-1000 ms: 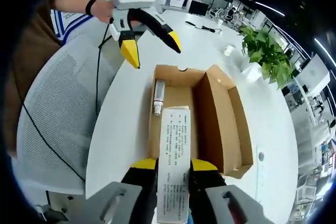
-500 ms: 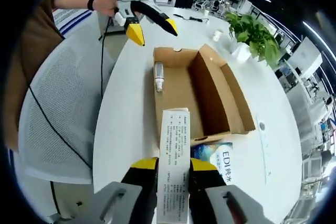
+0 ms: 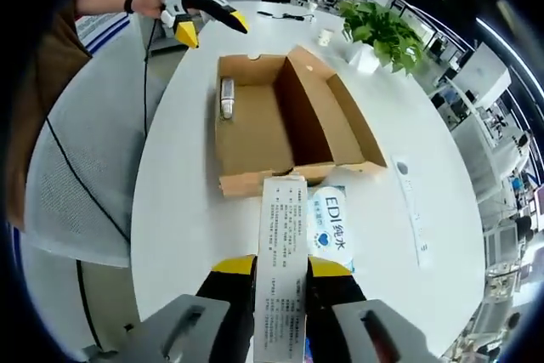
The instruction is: Operate the shoe box by opening the lid, removing the specified soft item, and placing it in the target area until the item is outside and the box remains undamaged.
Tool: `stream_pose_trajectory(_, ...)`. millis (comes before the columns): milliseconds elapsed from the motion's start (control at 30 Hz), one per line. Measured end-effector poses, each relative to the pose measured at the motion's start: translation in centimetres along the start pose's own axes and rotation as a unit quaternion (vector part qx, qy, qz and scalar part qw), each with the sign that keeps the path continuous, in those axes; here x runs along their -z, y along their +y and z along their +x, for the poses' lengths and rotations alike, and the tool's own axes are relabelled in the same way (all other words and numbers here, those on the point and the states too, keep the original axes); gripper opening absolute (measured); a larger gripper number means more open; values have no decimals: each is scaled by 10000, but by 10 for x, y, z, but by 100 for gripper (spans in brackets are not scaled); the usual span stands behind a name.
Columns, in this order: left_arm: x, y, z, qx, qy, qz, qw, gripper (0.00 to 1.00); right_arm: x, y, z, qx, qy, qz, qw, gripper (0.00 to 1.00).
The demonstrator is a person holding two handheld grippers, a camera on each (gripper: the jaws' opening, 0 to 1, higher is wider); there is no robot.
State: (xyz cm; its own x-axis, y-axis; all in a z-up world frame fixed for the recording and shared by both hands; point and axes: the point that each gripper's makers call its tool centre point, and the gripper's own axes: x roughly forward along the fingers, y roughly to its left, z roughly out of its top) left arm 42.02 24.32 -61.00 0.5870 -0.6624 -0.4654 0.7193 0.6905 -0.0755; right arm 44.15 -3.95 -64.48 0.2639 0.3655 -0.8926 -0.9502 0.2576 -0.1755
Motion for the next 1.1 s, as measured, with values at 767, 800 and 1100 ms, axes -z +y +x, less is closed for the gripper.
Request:
stream_pose_trajectory(767, 8, 22, -6, -267, 213, -118, 9993, 60, 60, -104, 14, 160, 362, 293, 9988, 17)
stream_pose_trajectory(800, 8, 23, -7, -284, 218, -120, 9993, 60, 66, -112, 18, 137, 387, 291, 9987, 17)
stream_pose_trajectory(1100, 4, 28, -7, -374, 258, -79, 9989, 60, 89, -132, 37, 43, 554, 245, 9982, 17)
